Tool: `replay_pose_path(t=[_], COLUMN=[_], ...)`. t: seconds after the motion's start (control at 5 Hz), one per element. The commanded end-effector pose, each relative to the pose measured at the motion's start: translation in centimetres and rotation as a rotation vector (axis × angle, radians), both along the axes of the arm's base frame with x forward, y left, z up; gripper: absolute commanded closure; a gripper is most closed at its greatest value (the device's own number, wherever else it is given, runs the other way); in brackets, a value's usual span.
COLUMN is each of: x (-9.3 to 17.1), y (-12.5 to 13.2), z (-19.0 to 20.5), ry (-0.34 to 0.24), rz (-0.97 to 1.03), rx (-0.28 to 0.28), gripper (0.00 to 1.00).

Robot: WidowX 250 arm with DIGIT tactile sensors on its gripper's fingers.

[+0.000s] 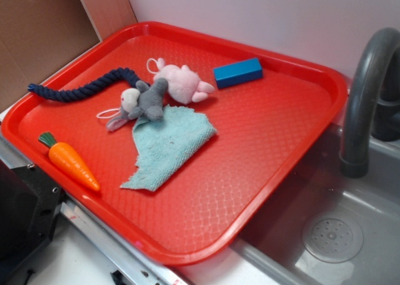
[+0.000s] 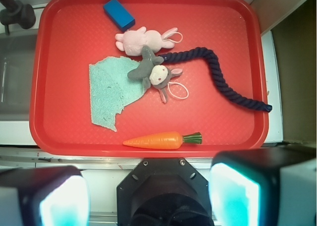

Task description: Grab the blue block.

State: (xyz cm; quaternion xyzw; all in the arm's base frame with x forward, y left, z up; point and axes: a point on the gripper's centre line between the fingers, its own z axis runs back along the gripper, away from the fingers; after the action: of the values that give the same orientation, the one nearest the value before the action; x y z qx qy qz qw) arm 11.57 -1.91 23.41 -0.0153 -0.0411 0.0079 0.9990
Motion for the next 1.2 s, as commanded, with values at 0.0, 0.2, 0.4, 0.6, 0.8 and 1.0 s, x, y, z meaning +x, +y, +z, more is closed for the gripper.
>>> replay_pose_path(t=[0.0,0.2,0.4,0.6,0.8,1.0], x=[0.0,1.8,4.7,7.9,11.8,15.7], y=[0.0,-0.7,-1.2,-2.6,-3.4,-3.2], z=[0.0,-1.0,-2.4,-3.9,-5.8,-8.3], ry=[0.000,-0.054,-0.101,-0.181,-0.187,-0.155], rz=[0.000,-0.008,-0.074,-0.129,-0.169,-0.175], rx=[0.000,0.033,0.011,0.039,0.064,0.107], gripper=[0.00,0.00,0.00,0.00,0.00,0.00])
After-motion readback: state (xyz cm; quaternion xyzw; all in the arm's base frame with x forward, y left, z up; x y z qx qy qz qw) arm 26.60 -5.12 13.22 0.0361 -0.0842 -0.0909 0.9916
